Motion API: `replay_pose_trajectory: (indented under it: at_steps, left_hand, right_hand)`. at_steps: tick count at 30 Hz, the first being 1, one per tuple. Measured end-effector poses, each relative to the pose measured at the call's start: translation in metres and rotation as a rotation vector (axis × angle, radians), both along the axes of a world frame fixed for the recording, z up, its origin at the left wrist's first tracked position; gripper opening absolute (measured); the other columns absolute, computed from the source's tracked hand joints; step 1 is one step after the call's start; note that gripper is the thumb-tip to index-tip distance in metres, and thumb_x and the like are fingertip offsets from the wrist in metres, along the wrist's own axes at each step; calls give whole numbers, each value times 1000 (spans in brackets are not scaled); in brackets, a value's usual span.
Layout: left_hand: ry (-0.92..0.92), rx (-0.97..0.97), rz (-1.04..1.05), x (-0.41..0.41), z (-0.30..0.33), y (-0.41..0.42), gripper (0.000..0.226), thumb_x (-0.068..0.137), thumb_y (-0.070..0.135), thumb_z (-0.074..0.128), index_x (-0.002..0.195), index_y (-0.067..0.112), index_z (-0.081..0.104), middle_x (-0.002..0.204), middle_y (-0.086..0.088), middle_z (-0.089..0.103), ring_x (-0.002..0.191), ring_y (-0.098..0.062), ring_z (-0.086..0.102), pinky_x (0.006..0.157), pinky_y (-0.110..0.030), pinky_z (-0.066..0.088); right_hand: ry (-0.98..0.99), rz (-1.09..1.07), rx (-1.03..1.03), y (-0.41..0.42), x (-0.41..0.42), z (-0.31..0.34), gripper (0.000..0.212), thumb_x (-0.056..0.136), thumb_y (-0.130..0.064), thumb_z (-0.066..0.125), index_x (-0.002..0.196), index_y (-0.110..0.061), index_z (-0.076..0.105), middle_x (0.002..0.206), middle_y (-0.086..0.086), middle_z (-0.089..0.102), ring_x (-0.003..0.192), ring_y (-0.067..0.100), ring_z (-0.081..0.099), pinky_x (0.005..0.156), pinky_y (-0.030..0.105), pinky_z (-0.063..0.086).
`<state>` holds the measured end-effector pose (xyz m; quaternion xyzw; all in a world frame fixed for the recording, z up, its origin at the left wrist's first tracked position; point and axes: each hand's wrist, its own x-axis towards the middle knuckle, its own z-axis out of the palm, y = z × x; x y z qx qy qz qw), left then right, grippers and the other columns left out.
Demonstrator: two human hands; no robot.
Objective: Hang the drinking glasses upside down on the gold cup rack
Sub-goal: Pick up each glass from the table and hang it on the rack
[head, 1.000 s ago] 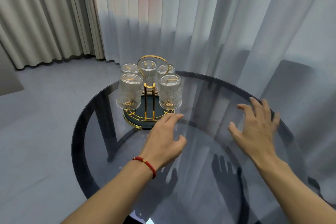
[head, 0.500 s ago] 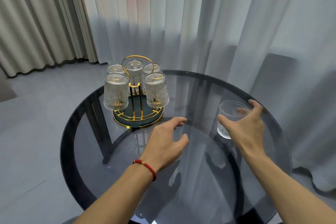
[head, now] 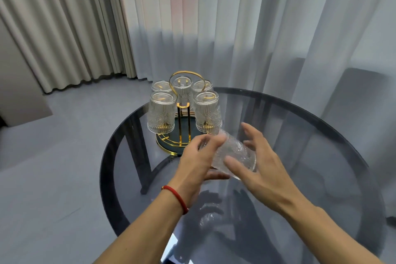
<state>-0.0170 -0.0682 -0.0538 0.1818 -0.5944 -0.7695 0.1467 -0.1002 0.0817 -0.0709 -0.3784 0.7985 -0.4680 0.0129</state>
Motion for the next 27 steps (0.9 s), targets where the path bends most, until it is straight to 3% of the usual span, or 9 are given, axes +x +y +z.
replay_pose_trajectory:
  at_steps: [3,6,8,11,14,16,19,22,27]
  left_hand:
    - [67,179,-79,6,3,-12,49,92,43,65,126,7,59,122,-24,67,104,-39,69,81,-53,60]
    - [128,229,-62,7,2,-20,48,94,45,57,123,8,62,118,-22,70,104,-38,70,84,-53,60]
    - [109,159,38,7,2,-27,48,94,52,50,117,14,68,112,-18,73,99,-35,71,78,-51,62]
    - [-36,94,227,6,1,-34,47,100,51,33,109,22,68,107,-15,73,90,-34,68,69,-46,61]
    - [-206,-329,248,5,-7,-40,30,96,35,45,114,22,64,110,-7,71,104,-32,63,90,-51,55]
    - [-286,-688,113,4,-15,-42,42,89,25,54,131,24,60,126,-2,66,115,-24,59,100,-45,48]
    - [-391,-1085,-50,0,-26,-42,50,86,26,60,135,23,57,140,1,58,130,-23,48,105,-46,45]
    - [-517,-1268,-168,-1,-34,-43,45,90,32,56,134,24,58,148,1,47,141,-24,28,108,-51,36]
    - [-560,-1317,-214,-2,-41,-41,45,91,33,54,135,23,57,152,-4,41,147,-28,17,111,-60,27]
  right_hand:
    - [-237,24,-50,-7,5,1,77,81,-83,44,149,-51,30,134,-26,53,126,5,56,105,30,44]
    - [-275,-1,-171,-19,7,12,66,78,-78,59,136,-50,47,117,-9,70,107,9,69,99,43,55]
    - [-208,-44,-212,-30,7,26,59,75,-73,68,126,-48,54,110,-6,73,102,11,70,92,41,58]
    - [1,-125,-214,-49,4,52,52,75,-64,76,120,-44,58,105,-18,71,97,0,66,83,23,55]
    - [199,-154,-175,-71,-2,78,52,78,-53,79,125,-40,62,110,-15,71,99,5,66,89,30,55]
    - [307,-158,-113,-85,-6,93,59,79,-55,78,133,-38,62,117,-4,70,104,13,65,94,36,52]
    - [405,-127,2,-104,-11,108,66,80,-59,74,140,-35,58,123,3,68,111,19,63,97,37,48]
    - [461,-107,91,-121,-14,113,67,82,-57,73,142,-31,57,117,8,68,107,26,62,90,34,45]
    - [509,-101,192,-146,-21,109,74,78,-55,78,134,-14,54,126,11,68,113,29,64,91,33,46]
